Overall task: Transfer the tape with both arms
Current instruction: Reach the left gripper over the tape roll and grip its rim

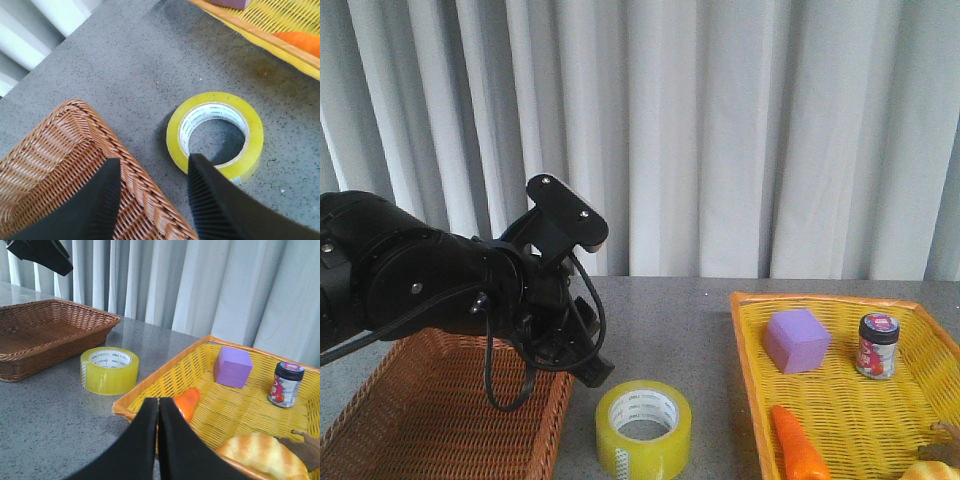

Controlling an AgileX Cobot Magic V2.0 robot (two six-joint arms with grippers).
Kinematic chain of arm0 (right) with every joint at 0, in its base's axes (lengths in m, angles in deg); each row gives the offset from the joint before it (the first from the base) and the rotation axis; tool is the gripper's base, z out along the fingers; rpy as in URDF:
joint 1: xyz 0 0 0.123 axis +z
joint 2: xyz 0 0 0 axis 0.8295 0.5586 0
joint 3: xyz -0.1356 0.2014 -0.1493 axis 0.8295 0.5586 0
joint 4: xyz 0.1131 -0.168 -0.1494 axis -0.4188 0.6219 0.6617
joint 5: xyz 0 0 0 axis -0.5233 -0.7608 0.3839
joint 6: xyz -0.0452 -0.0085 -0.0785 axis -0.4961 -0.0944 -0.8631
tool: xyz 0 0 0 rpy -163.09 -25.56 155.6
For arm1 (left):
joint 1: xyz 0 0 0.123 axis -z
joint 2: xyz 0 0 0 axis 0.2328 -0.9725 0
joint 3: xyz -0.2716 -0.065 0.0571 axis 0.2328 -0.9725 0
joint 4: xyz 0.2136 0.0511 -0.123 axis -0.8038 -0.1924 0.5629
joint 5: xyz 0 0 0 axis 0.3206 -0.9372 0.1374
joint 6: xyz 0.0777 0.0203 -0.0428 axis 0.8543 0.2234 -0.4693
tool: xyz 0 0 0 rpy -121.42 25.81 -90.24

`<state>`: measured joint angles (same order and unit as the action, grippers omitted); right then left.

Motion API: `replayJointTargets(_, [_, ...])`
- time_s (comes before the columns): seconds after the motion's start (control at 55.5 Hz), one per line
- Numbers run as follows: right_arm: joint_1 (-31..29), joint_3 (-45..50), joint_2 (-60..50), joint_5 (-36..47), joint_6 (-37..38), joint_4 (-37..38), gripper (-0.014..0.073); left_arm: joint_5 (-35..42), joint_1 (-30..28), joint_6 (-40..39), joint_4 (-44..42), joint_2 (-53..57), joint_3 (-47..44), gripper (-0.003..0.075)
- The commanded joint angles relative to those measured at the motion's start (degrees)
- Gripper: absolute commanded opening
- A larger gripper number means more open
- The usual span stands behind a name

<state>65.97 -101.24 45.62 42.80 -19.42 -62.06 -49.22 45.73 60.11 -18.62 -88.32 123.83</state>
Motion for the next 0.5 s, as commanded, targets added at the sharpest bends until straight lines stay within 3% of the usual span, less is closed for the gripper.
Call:
replayJointTargets(0.0, [-0.5,-1.4,0.6,3.5,-0.1,-0.7,-0.0007,3.2,0.4,0.9,0.4,2.3,1.9,0.0317])
replayJointTargets(0.306, [-0.5,-1.4,0.6,3.5,-0.1,-0.7,-0.0007,2.3,0.4,4.3,2.5,2.3,2.5,0.0422])
replayJointTargets(0.486, [-0.5,-1.4,0.6,3.5,-0.1,-0.7,-0.0007,4.1,0.4,8.2,5.6,1.5,8.3,0.0442])
